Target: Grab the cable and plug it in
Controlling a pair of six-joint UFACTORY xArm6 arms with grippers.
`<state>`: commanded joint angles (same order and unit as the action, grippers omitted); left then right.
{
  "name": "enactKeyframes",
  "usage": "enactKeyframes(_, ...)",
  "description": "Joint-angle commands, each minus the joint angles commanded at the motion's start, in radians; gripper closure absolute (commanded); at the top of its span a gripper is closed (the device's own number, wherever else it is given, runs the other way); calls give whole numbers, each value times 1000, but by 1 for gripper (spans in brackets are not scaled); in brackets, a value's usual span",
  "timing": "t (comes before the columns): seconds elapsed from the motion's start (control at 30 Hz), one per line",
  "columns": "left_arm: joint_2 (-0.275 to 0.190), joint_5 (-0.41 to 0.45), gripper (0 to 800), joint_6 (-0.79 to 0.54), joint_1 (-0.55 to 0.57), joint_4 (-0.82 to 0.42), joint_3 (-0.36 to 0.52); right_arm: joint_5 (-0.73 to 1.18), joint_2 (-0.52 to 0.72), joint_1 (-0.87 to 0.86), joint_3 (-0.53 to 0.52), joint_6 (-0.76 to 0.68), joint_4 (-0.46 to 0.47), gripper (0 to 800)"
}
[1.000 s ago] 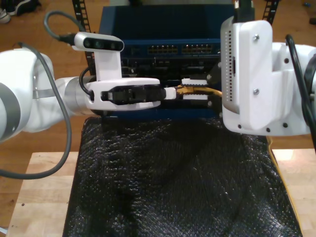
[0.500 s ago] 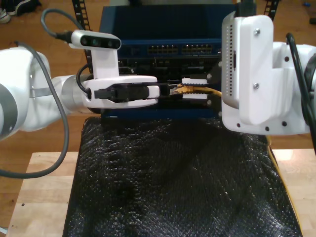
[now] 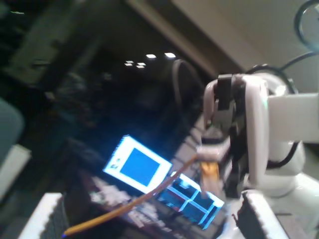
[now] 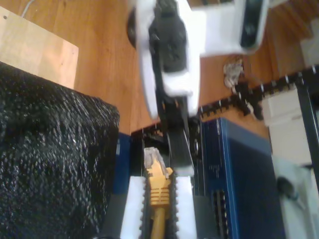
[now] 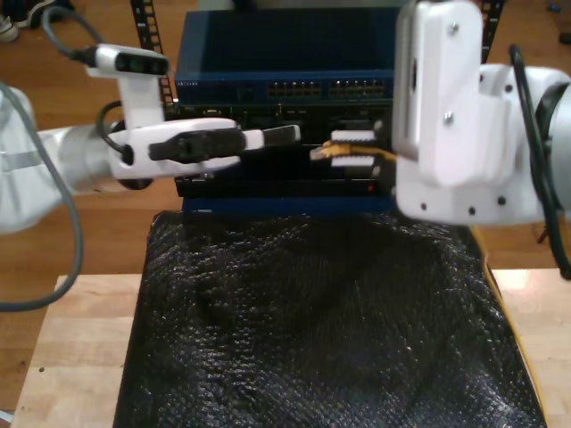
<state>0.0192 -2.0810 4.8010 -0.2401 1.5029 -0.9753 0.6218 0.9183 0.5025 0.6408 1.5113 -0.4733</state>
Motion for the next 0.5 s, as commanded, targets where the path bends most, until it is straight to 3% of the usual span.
enactKeyframes(0.5,-140,259,2,-32,-37,-371,-20,58,-104,-146,40,-83,14,800)
